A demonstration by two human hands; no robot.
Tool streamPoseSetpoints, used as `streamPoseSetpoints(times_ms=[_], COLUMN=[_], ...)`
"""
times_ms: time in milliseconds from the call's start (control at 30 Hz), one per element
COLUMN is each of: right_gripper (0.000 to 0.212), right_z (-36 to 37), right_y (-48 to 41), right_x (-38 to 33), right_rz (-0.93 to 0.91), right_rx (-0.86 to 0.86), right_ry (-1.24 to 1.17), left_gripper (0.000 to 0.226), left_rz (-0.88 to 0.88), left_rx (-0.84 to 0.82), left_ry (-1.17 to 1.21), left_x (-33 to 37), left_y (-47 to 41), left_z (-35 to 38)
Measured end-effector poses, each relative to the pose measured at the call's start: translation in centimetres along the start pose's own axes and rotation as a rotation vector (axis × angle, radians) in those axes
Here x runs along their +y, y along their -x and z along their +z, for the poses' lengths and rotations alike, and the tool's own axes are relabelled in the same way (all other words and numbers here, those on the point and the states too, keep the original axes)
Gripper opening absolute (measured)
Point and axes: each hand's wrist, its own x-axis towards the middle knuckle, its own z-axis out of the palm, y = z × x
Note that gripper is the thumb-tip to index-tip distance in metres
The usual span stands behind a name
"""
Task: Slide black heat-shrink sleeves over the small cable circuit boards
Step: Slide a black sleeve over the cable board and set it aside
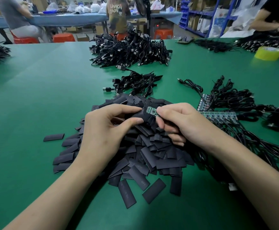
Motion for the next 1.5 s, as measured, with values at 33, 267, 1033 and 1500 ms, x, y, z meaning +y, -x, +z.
streamPoseSetpoints(times_ms=[33,267,1033,1500], right_gripper=[0.046,0.043,0.044,0.041], right_z=[0.09,0.20,0.54,0.58], right_y=[0.05,0.08,0.35,0.44], right_x=[0.04,0.01,-0.10,-0.07], right_rz=[0.004,0.000,-0.041,-0.027], right_rx=[-0.012,-0.033,0.025,-0.054], right_ry=[0.032,0.139,0.391,0.303], left_gripper=[0.024,0.021,0.027,0.022], left_rz=[-0.004,0.034,0.156,0.270], left_rx=[0.001,0.000,-0.057,-0.147], left_ry=[0.011,-0.012,-0.220,-0.178], left_x=[-0.01,-0.07,0.26,0.55], left_y=[0.00,-0.05,-0.14,0.03], left_z=[0.01,-0.06,-0.50,-0.50])
